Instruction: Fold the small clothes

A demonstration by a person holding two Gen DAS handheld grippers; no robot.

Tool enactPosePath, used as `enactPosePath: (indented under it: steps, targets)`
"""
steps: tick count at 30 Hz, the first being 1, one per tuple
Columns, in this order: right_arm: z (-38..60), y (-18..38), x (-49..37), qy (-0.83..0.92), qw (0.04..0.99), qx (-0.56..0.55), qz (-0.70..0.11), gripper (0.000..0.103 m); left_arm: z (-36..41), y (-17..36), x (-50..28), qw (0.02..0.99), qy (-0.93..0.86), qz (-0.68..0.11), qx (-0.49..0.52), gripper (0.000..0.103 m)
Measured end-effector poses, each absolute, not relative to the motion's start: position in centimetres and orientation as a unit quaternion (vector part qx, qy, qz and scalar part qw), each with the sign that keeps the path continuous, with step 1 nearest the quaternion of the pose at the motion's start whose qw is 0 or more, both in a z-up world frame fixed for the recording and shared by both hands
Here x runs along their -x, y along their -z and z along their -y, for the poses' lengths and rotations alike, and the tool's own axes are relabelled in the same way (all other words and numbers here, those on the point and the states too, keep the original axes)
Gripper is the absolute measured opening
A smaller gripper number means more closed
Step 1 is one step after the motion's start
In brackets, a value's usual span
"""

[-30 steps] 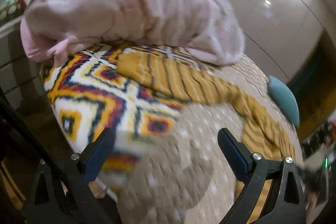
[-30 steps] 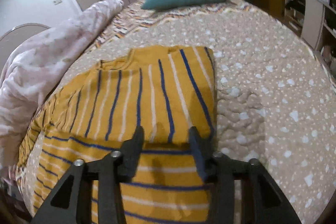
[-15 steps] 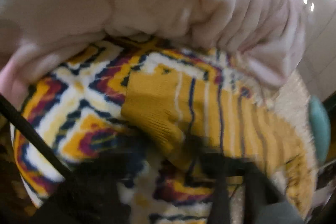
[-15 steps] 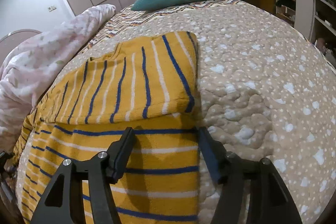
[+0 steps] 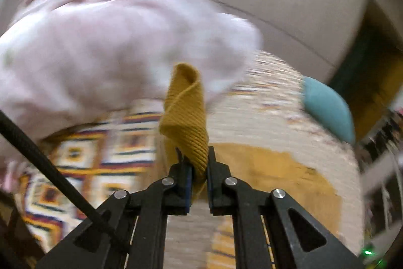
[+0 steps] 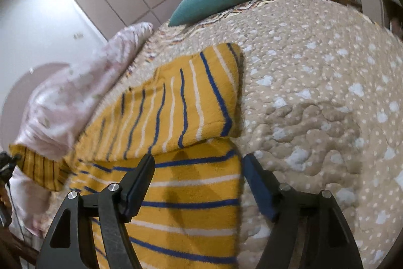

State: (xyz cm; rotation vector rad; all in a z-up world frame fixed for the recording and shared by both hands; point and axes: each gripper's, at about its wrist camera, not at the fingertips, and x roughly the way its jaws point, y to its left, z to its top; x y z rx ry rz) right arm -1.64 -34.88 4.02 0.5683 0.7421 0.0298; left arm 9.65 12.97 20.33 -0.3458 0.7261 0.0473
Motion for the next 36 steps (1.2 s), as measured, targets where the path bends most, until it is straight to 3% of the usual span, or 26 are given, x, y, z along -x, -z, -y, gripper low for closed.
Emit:
enactPosePath:
  steps: [4,9,11,13,18,22,25,36]
  targets:
    - [37.0,-4.5,4.4,0.020,0.900,-0.314,-0.302,0.076,-2.6,-22.3,-11.3,0.917,0.066,-0.365,0.146,0.009]
    - [38.6,-3.4,5.1,0.013,0.886,-0.364,-0.285,0.076,9.6,-20.6,-12.9,0.894,0.155,-0.406,0.110,0.009]
    - [38.2,-3.5,4.8,0.009,0.889,-0.356,-0.289,0.077,12.0,-19.1,-13.0,0.884,0.161,-0.427,0.099,0.017]
    - [38.3,-3.4,4.7,0.006,0.888,-0.357,-0.290,0.077,13.3,-17.1,-13.0,0.881,0.148,-0.440,0.090,0.032]
    - [38.5,-3.1,4.4,0.001,0.887,-0.359,-0.289,0.078,11.3,-15.2,-12.5,0.885,0.112,-0.447,0.069,0.035]
    - [38.6,-3.1,4.4,0.000,0.887,-0.361,-0.289,0.079,5.9,-15.0,-10.5,0.903,0.069,-0.422,0.052,0.053]
    - [38.7,-3.1,4.7,0.000,0.885,-0.366,-0.288,0.079,1.2,-14.2,-9.5,0.915,0.026,-0.400,0.033,0.059]
    - [37.8,-3.0,3.7,0.022,0.888,-0.338,-0.312,0.079,-10.7,-6.6,-8.7,0.878,-0.019,-0.465,0.114,0.059]
